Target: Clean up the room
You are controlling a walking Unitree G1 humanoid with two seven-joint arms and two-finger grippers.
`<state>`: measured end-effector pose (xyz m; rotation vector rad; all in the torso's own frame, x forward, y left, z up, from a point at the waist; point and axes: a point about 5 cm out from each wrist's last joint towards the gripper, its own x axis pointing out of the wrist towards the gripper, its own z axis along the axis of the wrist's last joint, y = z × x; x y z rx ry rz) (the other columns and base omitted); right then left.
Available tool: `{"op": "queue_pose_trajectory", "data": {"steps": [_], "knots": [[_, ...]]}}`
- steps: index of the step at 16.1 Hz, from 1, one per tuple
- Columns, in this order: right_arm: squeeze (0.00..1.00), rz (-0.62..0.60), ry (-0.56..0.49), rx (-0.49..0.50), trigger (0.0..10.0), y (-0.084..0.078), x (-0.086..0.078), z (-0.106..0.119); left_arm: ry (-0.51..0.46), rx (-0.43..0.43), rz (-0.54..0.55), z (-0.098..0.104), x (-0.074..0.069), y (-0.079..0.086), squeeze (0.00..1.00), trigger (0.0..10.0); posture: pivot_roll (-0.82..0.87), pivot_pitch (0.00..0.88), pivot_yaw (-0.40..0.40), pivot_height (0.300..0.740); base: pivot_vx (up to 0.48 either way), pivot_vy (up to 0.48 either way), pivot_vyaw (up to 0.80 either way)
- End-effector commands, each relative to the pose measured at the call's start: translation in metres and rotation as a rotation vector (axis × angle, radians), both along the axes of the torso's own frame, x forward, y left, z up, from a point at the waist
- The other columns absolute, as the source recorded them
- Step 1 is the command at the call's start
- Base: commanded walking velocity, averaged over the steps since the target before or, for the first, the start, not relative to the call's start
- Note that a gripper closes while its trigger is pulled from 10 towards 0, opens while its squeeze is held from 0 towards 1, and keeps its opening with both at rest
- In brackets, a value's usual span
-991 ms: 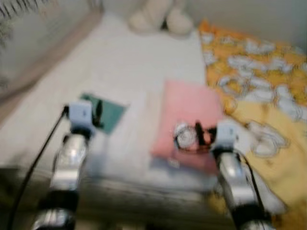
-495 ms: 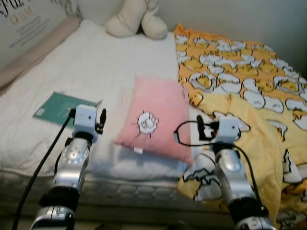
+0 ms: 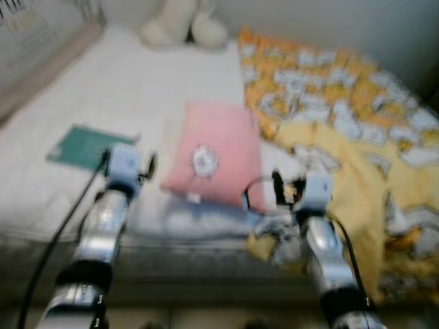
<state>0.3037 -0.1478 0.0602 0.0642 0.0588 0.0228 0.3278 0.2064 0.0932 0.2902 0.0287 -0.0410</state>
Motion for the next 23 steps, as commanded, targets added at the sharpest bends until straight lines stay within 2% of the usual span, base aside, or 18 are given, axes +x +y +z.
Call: {"op": "queue_pose_trajectory", "data": {"steps": [1, 2, 3, 4, 6, 12, 14, 17, 18, 20, 21, 23], "knots": [[1.0, 0.003, -0.012, -0.026, 10.0, -0.003, 0.003, 0.004, -0.015, -0.004, -0.03, 0.006, 0.007, -0.008, 1.0, 10.0, -0.01, 0.0, -0.071, 0.706, 0.0, 0.0, 0.0], [1.0, 0.008, -0.013, -0.069, 10.0, -0.002, 0.004, 0.005, -0.018, -0.005, -0.029, 0.008, 0.01, -0.008, 0.0, 10.0, -0.02, 0.0, -0.068, 0.706, 0.0, 0.0, 0.0], [0.98, 0.004, -0.017, -0.079, 10.0, -0.001, 0.005, 0.006, -0.021, -0.008, -0.025, 0.01, 0.011, -0.007, 0.0, 10.0, -0.02, 0.0, -0.067, 0.706, 0.0, 0.0, 0.0], [0.0, 0.01, -0.03, -0.078, 10.0, -0.001, 0.005, 0.008, -0.03, -0.017, -0.024, 0.011, 0.012, -0.007, 0.0, 10.0, -0.02, 0.0, -0.065, 0.706, 0.0, 0.0, 0.0], [0.0, 0.014, -0.046, -0.083, 10.0, 0.0, 0.006, 0.011, -0.034, -0.036, -0.01, 0.012, 0.013, -0.007, 0.0, 10.0, -0.03, 0.0, -0.062, 0.706, 0.454, 0.0, 0.0], [0.0, 0.004, -0.015, -0.065, 10.0, -0.001, 0.009, 0.01, -0.037, -0.055, -0.077, 0.01, 0.013, -0.02, 0.0, 10.0, -0.03, 0.0, -0.07, 0.706, 0.454, 0.0, 0.0], [0.0, 0.01, -0.007, -0.063, 10.0, 0.0, 0.009, 0.009, -0.041, -0.058, -0.087, 0.009, 0.012, -0.021, 0.0, 10.0, -0.02, 0.0, -0.075, 0.706, 0.454, 0.0, -0.6], [0.0, 0.016, -0.006, -0.058, 10.0, 0.002, 0.011, 0.01, -0.028, -0.04, -0.022, 0.008, 0.014, -0.012, 0.0, 10.0, -0.02, 0.0, -0.081, 0.706, 0.0, 0.0, 0.0], [0.0, 0.006, 0.001, -0.03, 10.0, 0.002, 0.013, 0.01, -0.029, -0.05, -0.021, 0.01, 0.015, -0.01, 0.0, 10.0, -0.01, 0.0, -0.083, 0.706, 0.0, 0.0, 0.0], [0.0, -0.044, 0.09, 0.132, 10.0, 0.001, 0.019, 0.002, 0.012, -0.039, -0.023, 0.013, 0.021, -0.001, 0.0, 10.0, 0.01, 0.0, -0.065, 0.706, 0.0, 0.0, 0.0], [0.0, -0.048, 0.107, 0.155, 10.0, 0.003, 0.022, 0.0, 0.027, -0.013, -0.039, 0.017, 0.023, 0.005, 0.0, 10.0, 0.02, 0.0, -0.047, 0.706, 0.0, 0.0, 0.0], [0.0, -0.056, 0.08, 0.164, 10.0, 0.011, 0.024, 0.004, 0.011, 0.1, -0.09, 0.034, 0.025, 0.018, 0.0, 10.0, 0.04, 0.0, 0.013, 0.706, 0.0, 0.0, 0.0]]}}
